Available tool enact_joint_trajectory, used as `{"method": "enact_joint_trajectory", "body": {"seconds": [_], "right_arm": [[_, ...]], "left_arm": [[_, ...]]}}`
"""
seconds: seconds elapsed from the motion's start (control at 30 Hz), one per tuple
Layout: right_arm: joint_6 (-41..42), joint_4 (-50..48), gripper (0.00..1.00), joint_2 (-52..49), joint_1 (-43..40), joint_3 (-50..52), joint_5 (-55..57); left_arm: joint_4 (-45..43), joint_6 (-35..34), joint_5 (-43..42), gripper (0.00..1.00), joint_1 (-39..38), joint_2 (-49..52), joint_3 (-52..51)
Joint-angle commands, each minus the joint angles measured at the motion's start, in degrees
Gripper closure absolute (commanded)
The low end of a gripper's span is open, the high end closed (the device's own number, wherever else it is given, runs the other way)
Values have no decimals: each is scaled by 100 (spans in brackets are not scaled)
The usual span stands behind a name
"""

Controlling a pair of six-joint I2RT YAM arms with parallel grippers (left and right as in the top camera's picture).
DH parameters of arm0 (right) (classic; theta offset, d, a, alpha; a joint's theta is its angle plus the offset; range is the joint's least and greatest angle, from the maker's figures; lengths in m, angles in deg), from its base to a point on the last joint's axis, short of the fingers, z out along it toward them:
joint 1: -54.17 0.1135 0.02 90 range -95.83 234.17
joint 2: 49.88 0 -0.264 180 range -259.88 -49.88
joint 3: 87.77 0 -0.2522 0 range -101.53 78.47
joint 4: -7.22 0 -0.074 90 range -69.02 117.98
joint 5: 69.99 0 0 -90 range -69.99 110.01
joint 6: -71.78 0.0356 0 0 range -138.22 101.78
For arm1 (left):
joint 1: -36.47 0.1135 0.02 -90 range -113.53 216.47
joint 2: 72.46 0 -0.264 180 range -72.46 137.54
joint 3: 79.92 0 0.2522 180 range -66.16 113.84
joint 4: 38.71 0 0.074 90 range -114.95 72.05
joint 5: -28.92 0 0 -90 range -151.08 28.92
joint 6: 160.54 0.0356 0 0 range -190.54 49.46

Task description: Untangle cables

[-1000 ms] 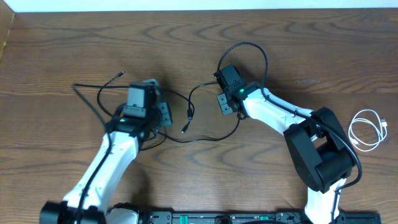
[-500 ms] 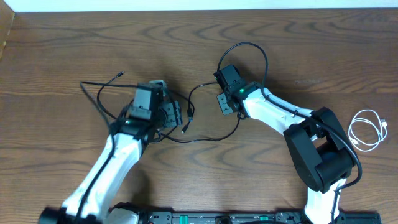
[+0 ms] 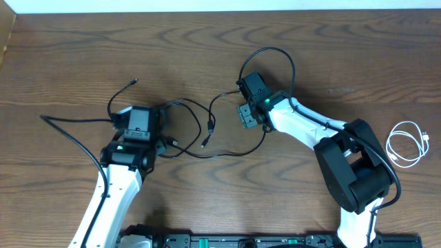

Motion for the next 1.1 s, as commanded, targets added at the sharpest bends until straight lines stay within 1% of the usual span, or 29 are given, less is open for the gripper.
{"method": "enact_joint_trajectory", "body": {"seconds": [0.0, 0.07, 0.17, 0.23, 0.3, 0.37, 0.53, 0.63, 0.83, 0.87, 0.93, 1.07], "right_arm": [[-111, -22, 28, -4, 98, 37, 2], [-114, -31, 28, -4, 136, 37, 2], [-114, -39, 28, -4, 177, 37, 4], [-114, -39, 28, -4, 181, 37, 4], [-114, -39, 27, -4, 179, 37, 4], [-114, -44, 27, -4, 181, 37, 4], [-114, -59, 27, -4, 181, 37, 4], [-114, -61, 27, -4, 181, 37, 2], [-114, -59, 25, -4, 181, 37, 4], [-114, -59, 25, -4, 181, 37, 4], [-114, -59, 25, -4, 181, 37, 4], [-114, -63, 25, -4, 181, 37, 4]], "left_arm": [[15, -433, -315, 36, 225, 247, -140], [4, -433, -479, 39, 229, 417, -179], [-94, -435, -564, 39, 229, 767, -186], [-197, -437, -566, 41, 229, 1012, -186], [-278, -437, -566, 46, 229, 1257, -186], [-304, -439, -564, 48, 229, 1534, -186], [-463, -437, -562, 49, 229, 2085, -186], [-726, -435, -562, 49, 229, 2516, -186], [-837, -435, -566, 49, 229, 2820, -186], [-807, -435, -566, 49, 229, 2820, -186], [-695, -435, -564, 53, 229, 2820, -186], [-391, -431, -560, 54, 232, 2820, -186]]}}
